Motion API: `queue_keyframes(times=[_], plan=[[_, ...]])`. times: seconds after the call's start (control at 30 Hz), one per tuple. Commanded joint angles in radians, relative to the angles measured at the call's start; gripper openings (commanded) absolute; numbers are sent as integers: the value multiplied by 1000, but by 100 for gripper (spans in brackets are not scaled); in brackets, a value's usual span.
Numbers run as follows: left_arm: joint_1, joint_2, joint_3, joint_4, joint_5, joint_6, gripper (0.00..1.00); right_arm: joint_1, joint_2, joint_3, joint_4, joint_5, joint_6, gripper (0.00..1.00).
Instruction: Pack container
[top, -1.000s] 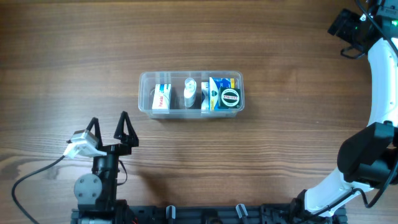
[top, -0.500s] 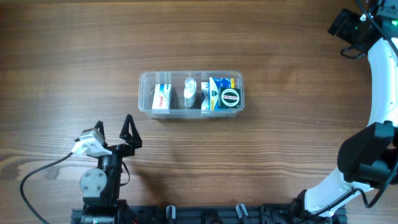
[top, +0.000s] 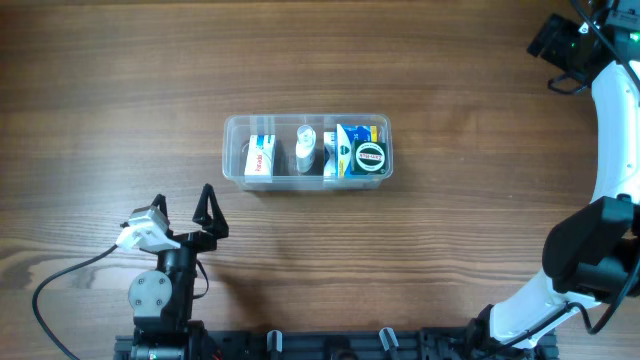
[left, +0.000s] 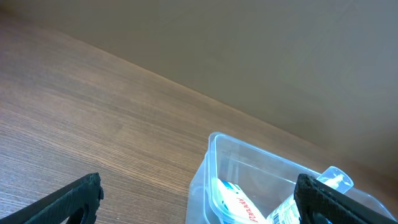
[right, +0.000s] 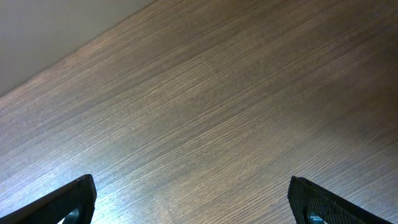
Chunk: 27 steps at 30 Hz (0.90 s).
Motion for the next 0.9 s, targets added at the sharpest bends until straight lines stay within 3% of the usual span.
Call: queue_keyframes(times=[0.0,0.63,0.87], plan=[[5,-11,-3,-1,-10,24,100,3,6,-1,2,-9,-9,100],[5,-11,-3,-1,-10,24,100,0,-2,-1,-34,-8,-12,100],[5,-11,-3,-1,-10,24,100,1,-363,-1,-27,-8,-13,100]])
